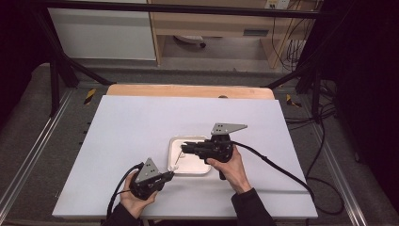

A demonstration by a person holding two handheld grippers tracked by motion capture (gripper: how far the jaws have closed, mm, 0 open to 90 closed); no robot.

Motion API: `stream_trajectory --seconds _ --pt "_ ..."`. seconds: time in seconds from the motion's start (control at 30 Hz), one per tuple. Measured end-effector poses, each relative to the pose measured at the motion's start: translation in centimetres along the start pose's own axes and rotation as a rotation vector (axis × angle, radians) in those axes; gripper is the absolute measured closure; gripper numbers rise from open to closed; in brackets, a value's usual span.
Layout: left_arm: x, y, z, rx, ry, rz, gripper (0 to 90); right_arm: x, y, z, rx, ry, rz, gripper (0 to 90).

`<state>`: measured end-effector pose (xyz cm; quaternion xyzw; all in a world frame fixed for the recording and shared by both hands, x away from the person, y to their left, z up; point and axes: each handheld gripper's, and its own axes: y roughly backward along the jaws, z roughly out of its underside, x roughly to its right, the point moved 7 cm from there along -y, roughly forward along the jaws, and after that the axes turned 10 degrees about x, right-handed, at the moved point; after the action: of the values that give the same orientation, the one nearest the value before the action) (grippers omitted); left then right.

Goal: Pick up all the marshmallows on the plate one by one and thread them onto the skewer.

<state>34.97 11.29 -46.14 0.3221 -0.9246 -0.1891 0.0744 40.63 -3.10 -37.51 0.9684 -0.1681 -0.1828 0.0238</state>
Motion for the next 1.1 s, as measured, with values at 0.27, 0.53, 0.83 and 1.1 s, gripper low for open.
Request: stream_trajectory --seconds 0.27,0.53,0.83,1.1 --pt "0.05 0.0 -0.02 -0.003 -0.005 -0.002 88.9 0.03 -0.06 0.27 -0.008 0.006 0.007 83.0" --pt "0.16 0.17 -0.13 -0.01 -0.005 -0.005 89.1 -0.03 -0.14 0.41 -0.009 0.001 0.007 83.2" --pt "0.22 0.28 -0.29 -0.002 -0.001 -0.001 89.1 -0.09 -0.18 0.5 -0.008 0.004 0.004 83.2" --pt "0.06 0.41 -0.37 0.006 0.009 -0.004 89.2 -0.11 -0.1 0.62 -0.011 0.009 0.003 83.2"
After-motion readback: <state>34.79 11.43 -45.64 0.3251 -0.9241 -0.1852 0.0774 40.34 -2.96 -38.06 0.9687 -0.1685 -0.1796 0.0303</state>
